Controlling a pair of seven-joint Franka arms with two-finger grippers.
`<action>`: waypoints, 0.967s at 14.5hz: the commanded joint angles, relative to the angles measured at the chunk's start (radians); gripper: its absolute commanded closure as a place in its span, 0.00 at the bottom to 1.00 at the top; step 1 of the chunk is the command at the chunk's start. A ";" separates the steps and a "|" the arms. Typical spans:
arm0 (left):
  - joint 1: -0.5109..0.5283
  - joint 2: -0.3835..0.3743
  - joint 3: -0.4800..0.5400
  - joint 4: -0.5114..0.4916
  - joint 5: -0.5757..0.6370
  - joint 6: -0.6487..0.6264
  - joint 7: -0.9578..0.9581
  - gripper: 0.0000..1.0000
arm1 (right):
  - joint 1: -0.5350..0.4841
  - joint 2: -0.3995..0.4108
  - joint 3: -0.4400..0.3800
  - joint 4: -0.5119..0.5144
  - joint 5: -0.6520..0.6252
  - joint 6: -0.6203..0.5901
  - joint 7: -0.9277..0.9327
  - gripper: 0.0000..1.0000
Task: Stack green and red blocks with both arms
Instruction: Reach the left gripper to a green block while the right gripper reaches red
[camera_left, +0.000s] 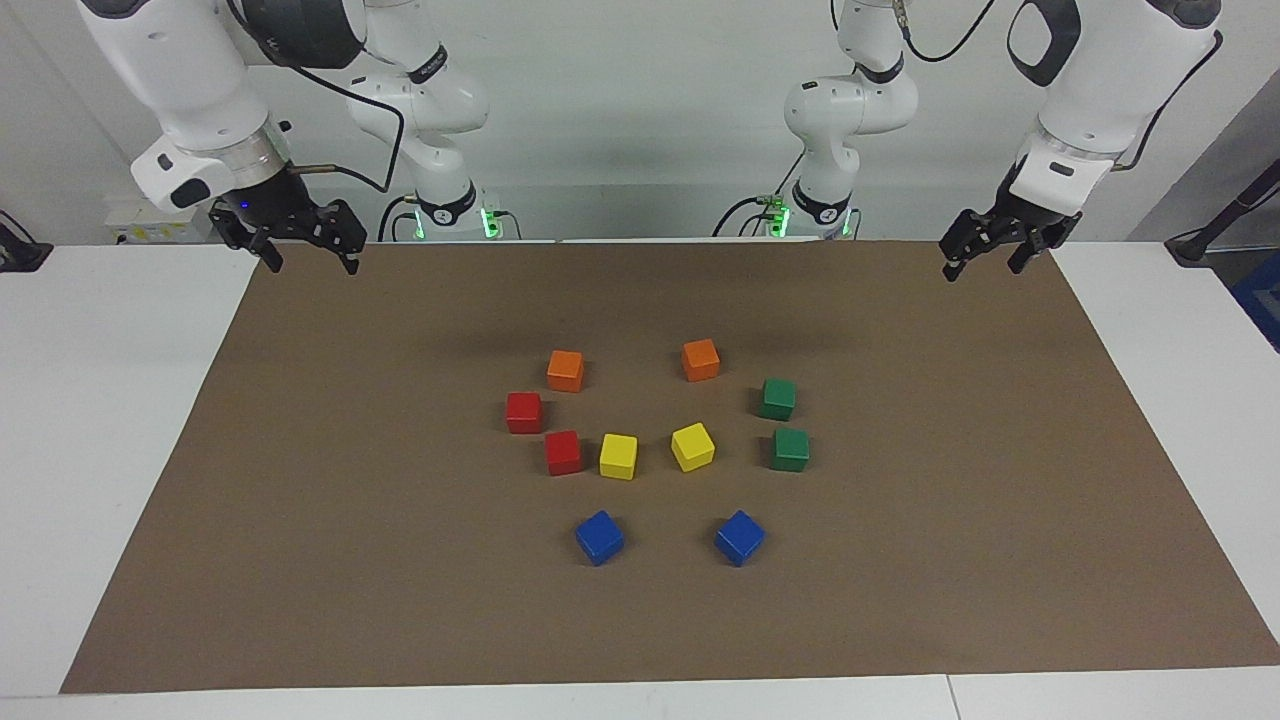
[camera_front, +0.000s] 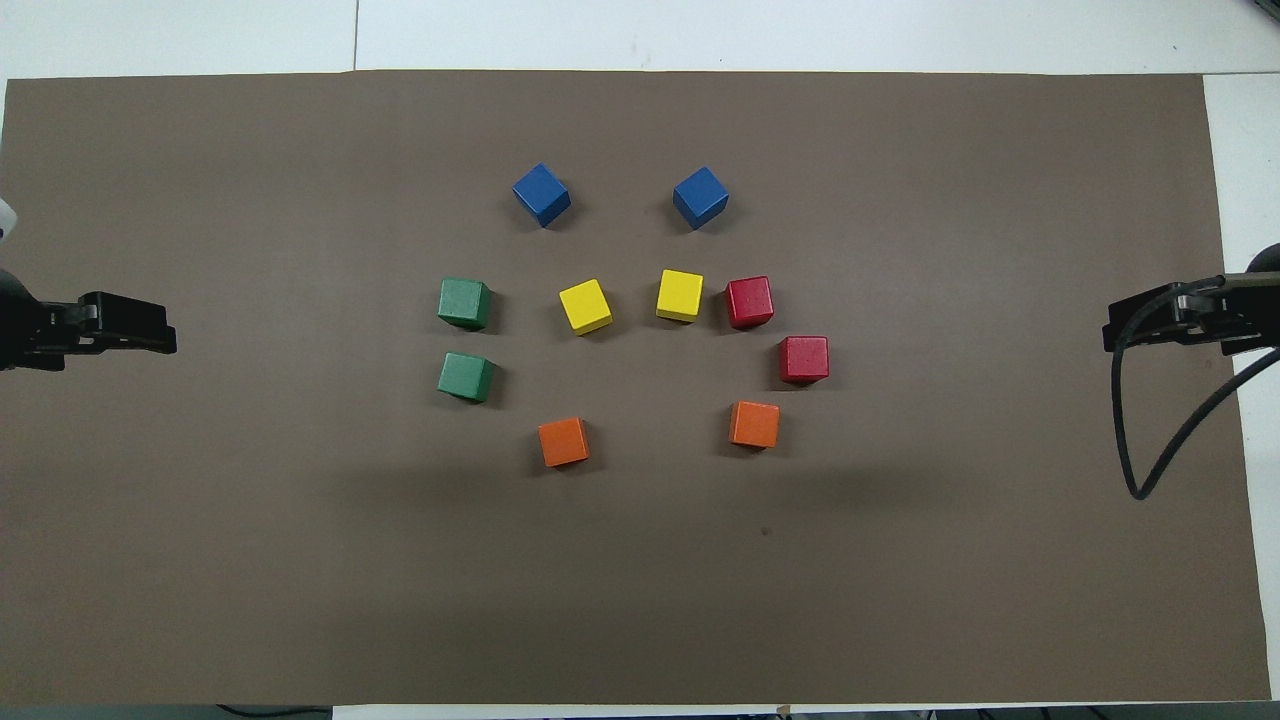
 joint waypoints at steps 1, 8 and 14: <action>0.007 -0.029 0.002 -0.027 -0.012 0.003 0.018 0.00 | -0.007 -0.028 0.002 -0.034 0.020 0.016 -0.007 0.00; 0.013 -0.030 0.002 -0.023 -0.012 0.006 0.006 0.00 | -0.001 -0.028 0.045 -0.044 0.024 0.049 0.058 0.00; 0.008 -0.033 0.002 -0.027 -0.012 0.004 0.018 0.00 | 0.001 0.028 0.208 -0.110 0.024 0.235 0.250 0.01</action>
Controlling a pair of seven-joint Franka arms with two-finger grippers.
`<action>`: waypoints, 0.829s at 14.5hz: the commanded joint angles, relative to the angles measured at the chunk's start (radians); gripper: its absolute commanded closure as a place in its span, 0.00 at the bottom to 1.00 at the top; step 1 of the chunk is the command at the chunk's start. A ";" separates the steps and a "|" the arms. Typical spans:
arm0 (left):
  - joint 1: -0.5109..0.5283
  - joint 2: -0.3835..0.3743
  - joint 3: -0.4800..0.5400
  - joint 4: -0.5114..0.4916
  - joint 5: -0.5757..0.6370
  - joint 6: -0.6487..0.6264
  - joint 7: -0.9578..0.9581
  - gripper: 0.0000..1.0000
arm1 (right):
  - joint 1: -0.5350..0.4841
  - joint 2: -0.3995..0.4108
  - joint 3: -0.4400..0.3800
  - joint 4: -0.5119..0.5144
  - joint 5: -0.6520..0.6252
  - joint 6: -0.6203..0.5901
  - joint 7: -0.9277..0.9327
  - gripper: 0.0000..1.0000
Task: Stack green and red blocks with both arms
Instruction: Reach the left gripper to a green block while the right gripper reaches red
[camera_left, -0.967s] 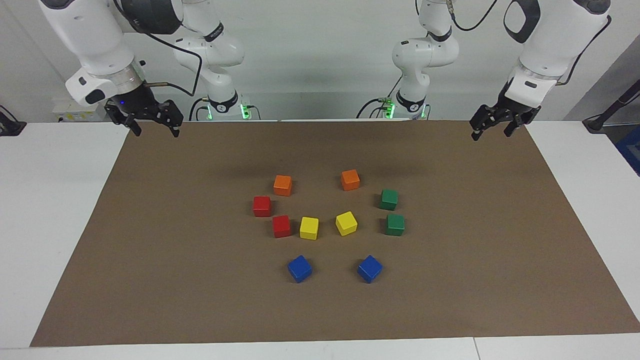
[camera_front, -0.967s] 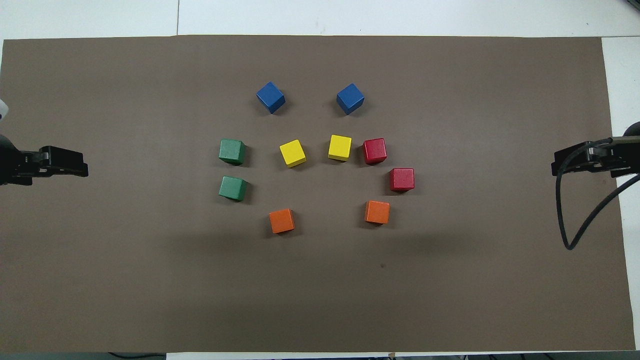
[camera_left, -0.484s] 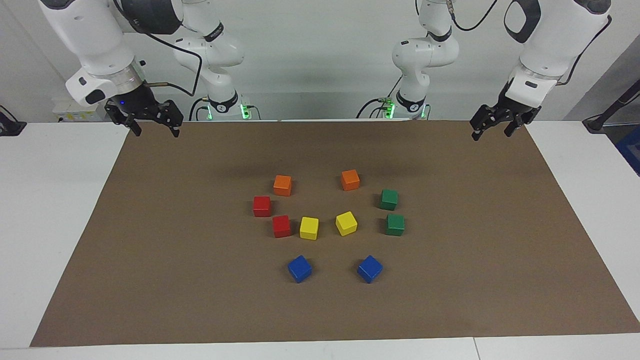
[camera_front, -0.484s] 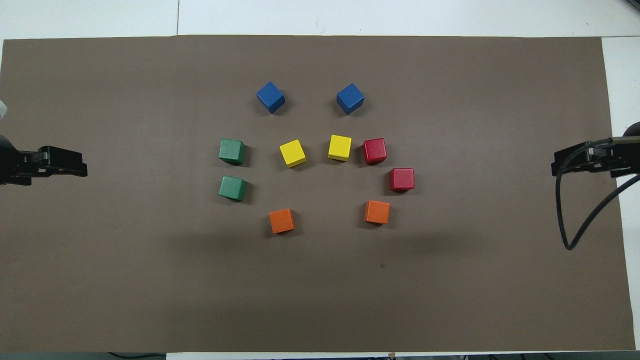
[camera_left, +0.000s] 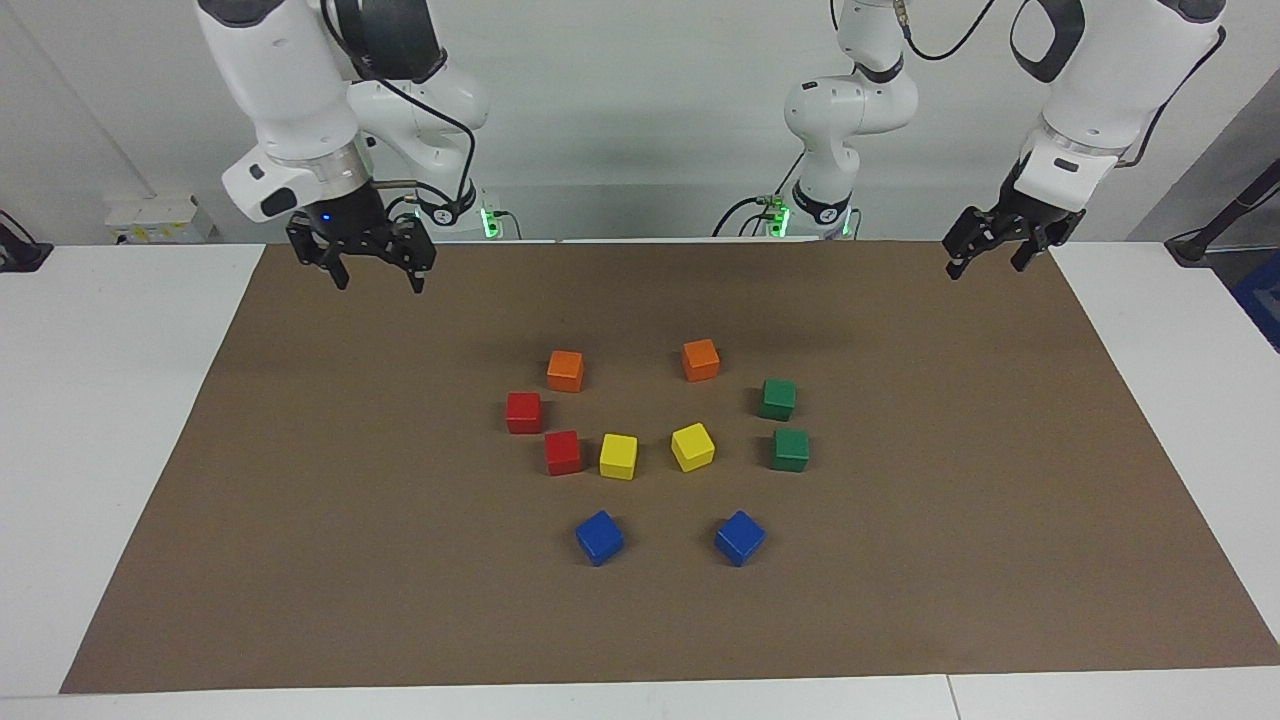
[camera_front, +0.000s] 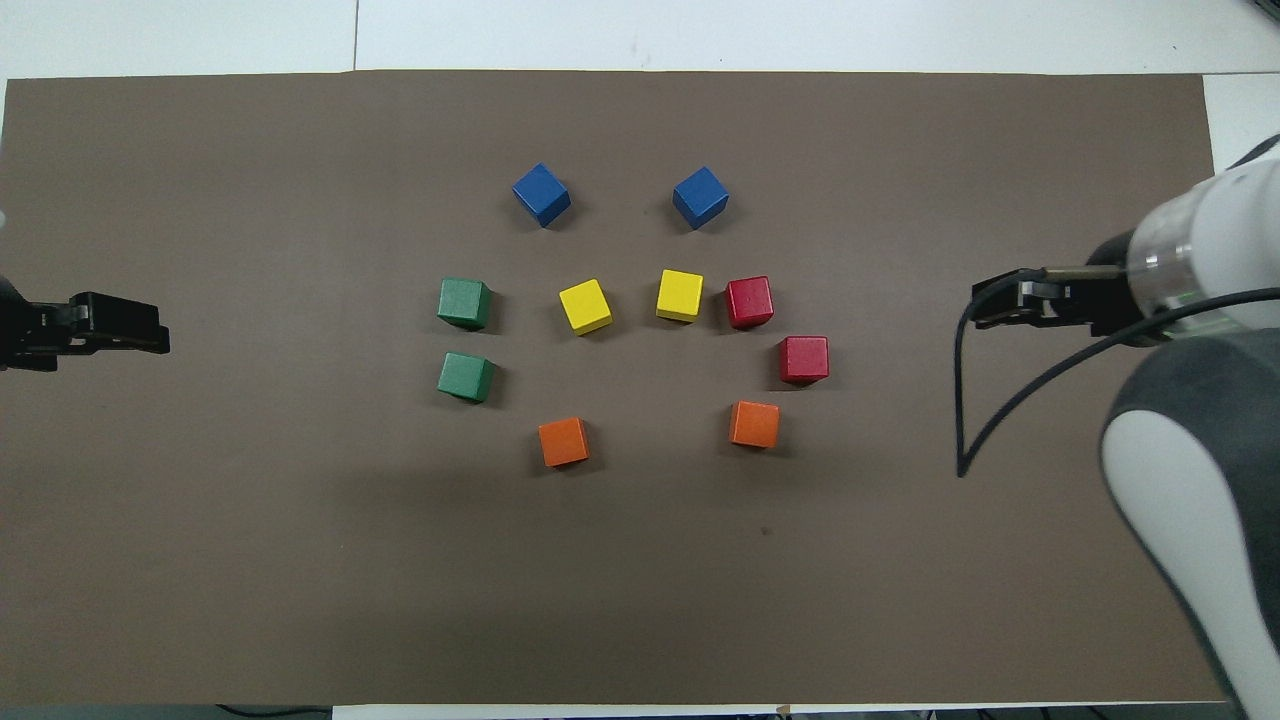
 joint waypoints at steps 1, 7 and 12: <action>0.000 -0.030 -0.002 -0.032 -0.012 0.010 0.017 0.00 | -0.009 0.040 0.047 -0.035 0.019 0.071 0.051 0.01; -0.122 -0.017 -0.008 -0.200 -0.015 0.251 0.012 0.00 | -0.007 0.109 0.097 -0.105 0.014 0.183 0.085 0.03; -0.261 0.091 -0.008 -0.274 -0.015 0.392 0.013 0.00 | -0.007 0.133 0.117 -0.183 0.004 0.303 0.074 0.02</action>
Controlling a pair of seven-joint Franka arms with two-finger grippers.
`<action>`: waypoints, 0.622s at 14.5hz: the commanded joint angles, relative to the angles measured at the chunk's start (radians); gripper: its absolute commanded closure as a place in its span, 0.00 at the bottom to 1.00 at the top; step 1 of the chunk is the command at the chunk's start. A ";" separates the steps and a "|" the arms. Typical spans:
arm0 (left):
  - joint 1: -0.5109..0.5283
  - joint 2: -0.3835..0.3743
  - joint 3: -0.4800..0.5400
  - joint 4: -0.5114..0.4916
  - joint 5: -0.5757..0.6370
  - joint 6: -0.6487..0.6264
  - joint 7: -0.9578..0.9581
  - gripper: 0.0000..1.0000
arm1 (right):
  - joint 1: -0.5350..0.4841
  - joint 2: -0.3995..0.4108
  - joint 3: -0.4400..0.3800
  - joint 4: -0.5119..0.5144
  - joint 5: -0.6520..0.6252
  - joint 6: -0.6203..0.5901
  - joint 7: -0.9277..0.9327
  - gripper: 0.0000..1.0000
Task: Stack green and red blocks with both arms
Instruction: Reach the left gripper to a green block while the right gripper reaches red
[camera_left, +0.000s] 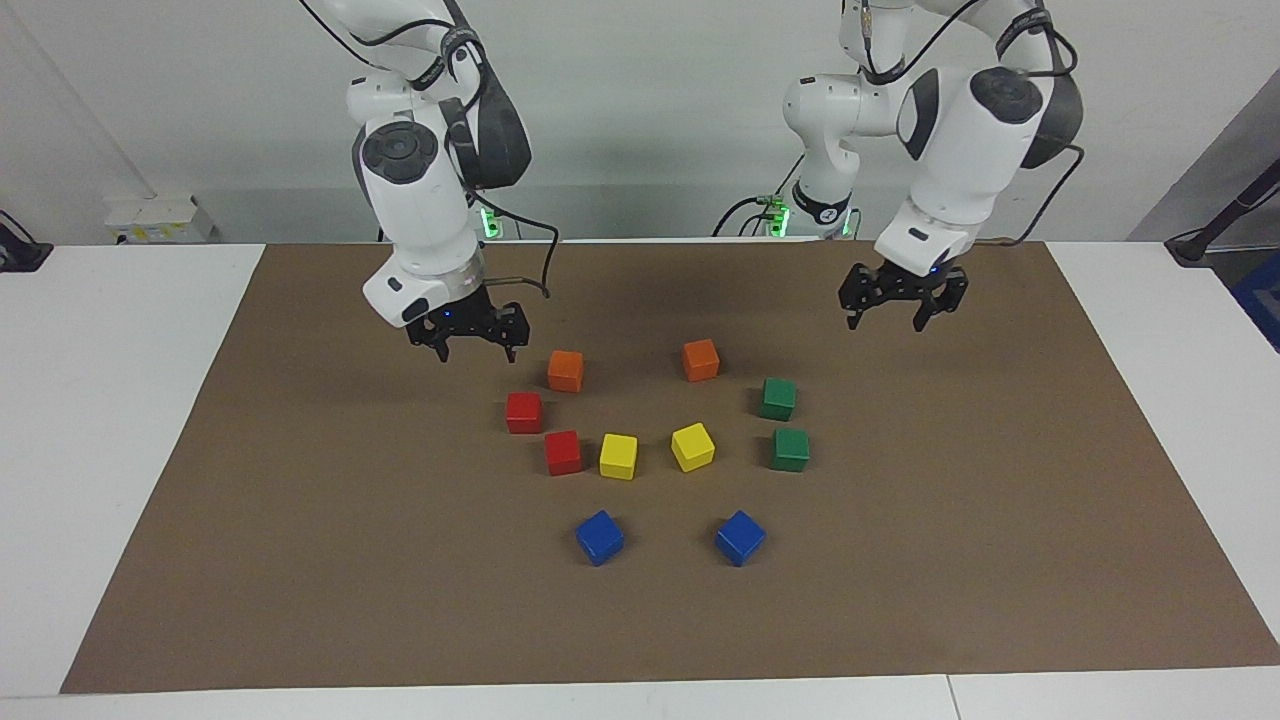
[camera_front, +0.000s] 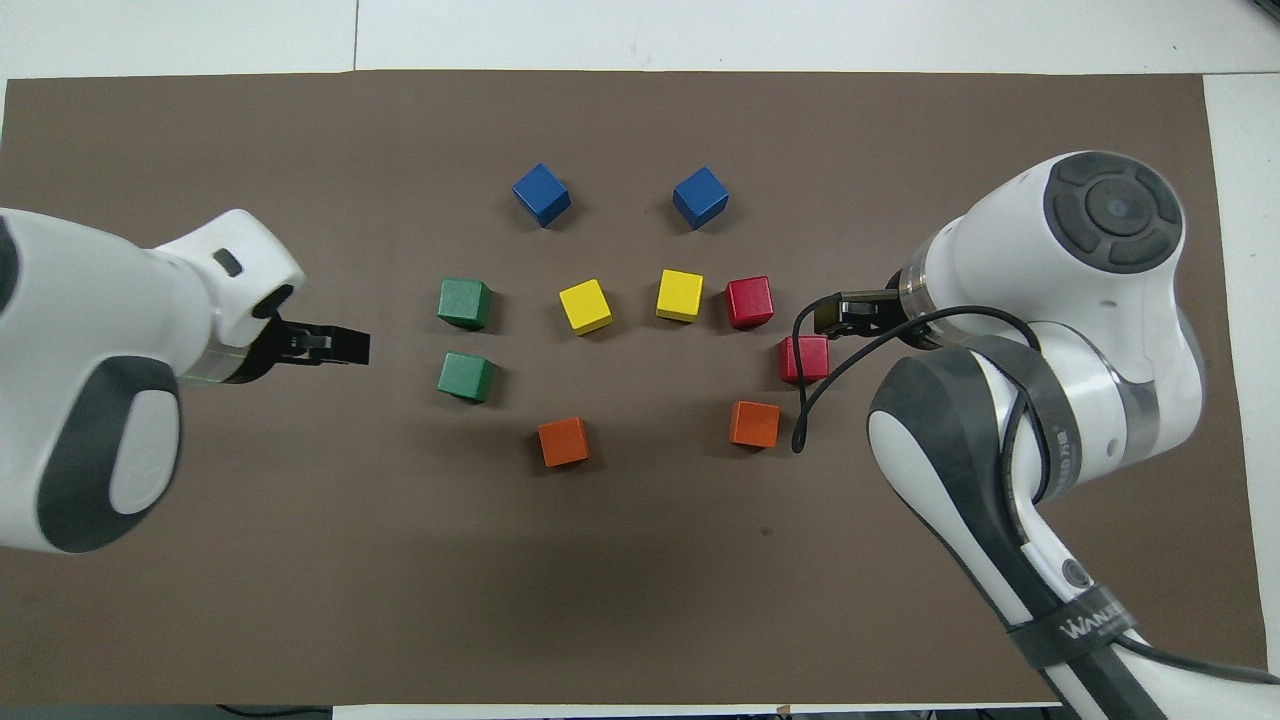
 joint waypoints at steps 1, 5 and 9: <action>-0.061 0.051 0.015 -0.027 -0.012 0.072 0.010 0.00 | -0.012 0.006 0.008 -0.028 0.002 0.056 0.001 0.02; -0.101 0.073 0.015 -0.110 -0.012 0.161 0.080 0.00 | -0.010 0.061 0.010 -0.049 -0.005 0.145 0.003 0.02; -0.124 0.116 0.014 -0.124 -0.012 0.224 0.085 0.00 | -0.009 0.098 0.022 -0.057 -0.010 0.205 0.012 0.02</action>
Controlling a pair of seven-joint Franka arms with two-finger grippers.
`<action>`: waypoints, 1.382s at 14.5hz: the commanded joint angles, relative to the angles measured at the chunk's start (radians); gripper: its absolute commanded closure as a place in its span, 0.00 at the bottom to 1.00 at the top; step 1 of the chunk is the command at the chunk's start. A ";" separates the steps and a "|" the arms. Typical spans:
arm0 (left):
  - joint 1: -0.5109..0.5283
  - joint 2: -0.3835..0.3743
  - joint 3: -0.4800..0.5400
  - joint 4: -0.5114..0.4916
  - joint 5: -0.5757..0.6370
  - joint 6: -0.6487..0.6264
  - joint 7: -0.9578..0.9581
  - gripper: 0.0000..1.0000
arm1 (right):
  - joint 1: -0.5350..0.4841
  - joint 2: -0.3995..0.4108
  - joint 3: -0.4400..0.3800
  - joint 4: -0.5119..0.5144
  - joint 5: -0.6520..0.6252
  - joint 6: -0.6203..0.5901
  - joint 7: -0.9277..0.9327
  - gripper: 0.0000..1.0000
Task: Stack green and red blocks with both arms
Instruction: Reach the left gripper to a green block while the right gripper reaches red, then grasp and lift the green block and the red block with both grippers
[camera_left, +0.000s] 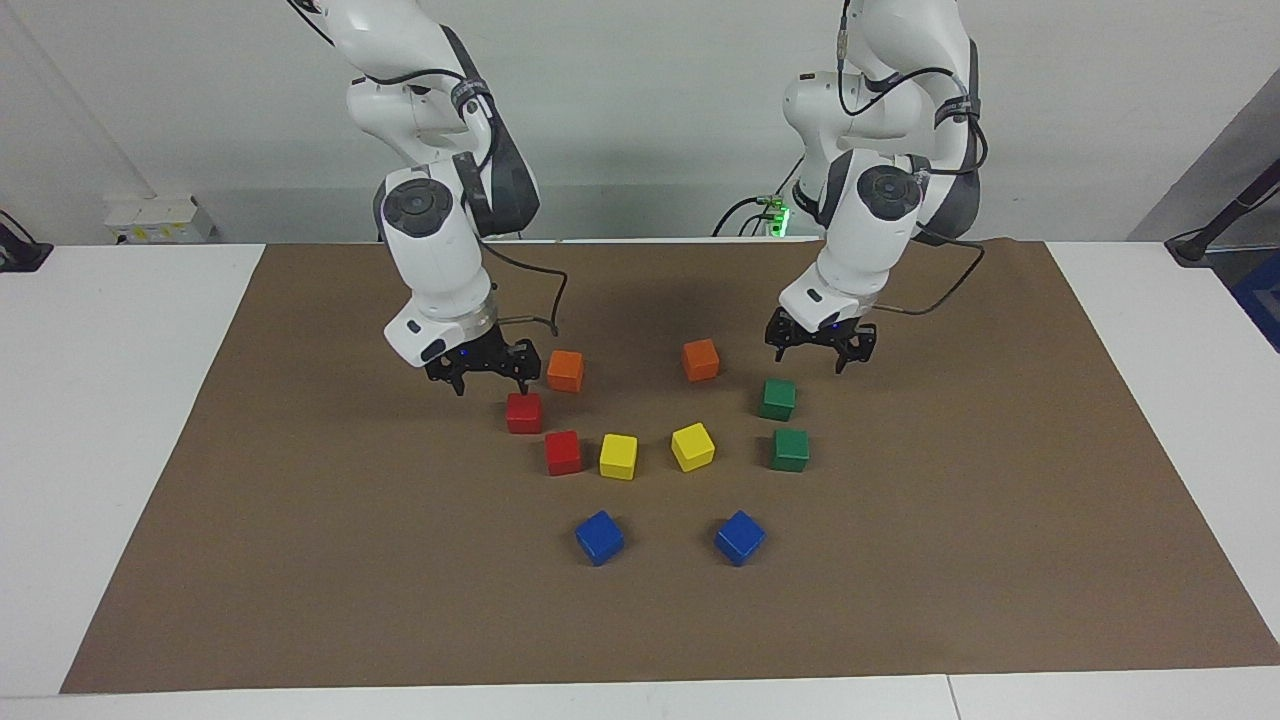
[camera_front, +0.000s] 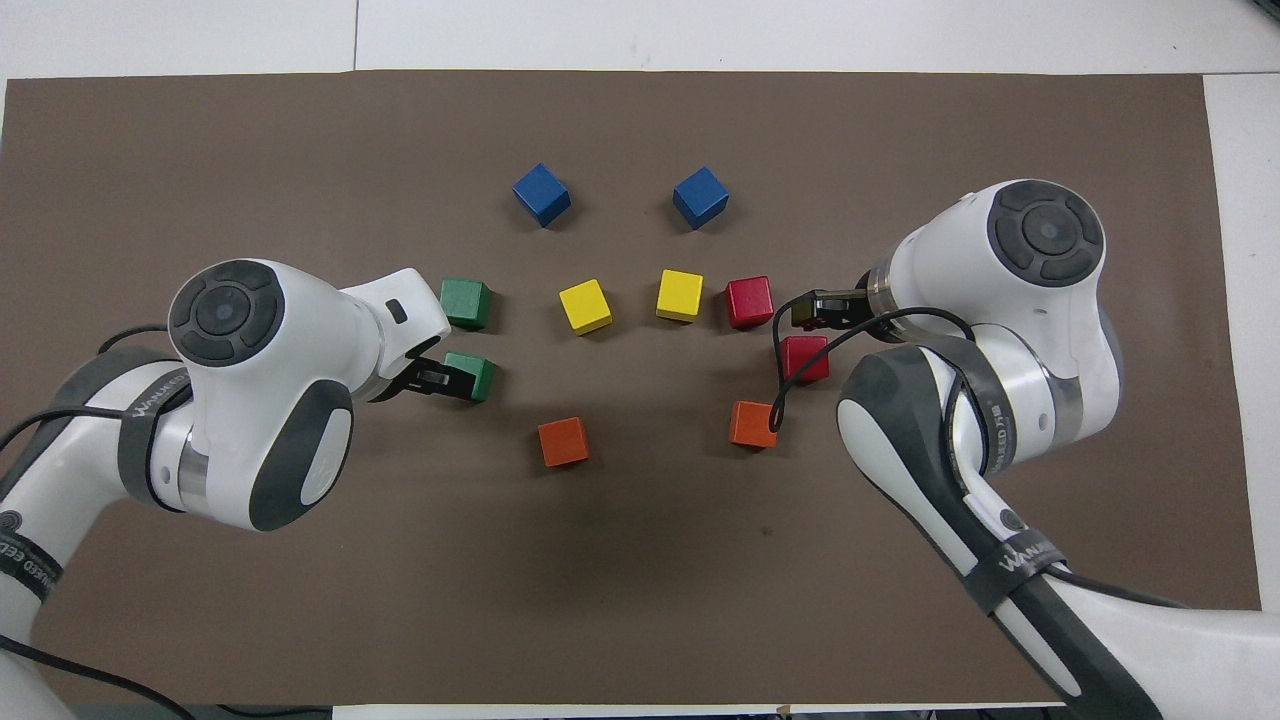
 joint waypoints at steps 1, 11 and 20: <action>-0.023 0.007 0.015 -0.025 -0.014 0.048 0.013 0.00 | -0.004 0.008 0.019 -0.013 -0.009 0.029 0.013 0.02; -0.028 0.097 0.015 -0.019 -0.025 0.160 -0.002 0.00 | 0.010 0.067 0.036 -0.013 -0.096 0.066 0.079 0.05; -0.069 0.191 0.021 0.036 -0.009 0.147 -0.013 0.00 | 0.012 0.094 0.054 -0.046 -0.099 0.121 0.108 0.05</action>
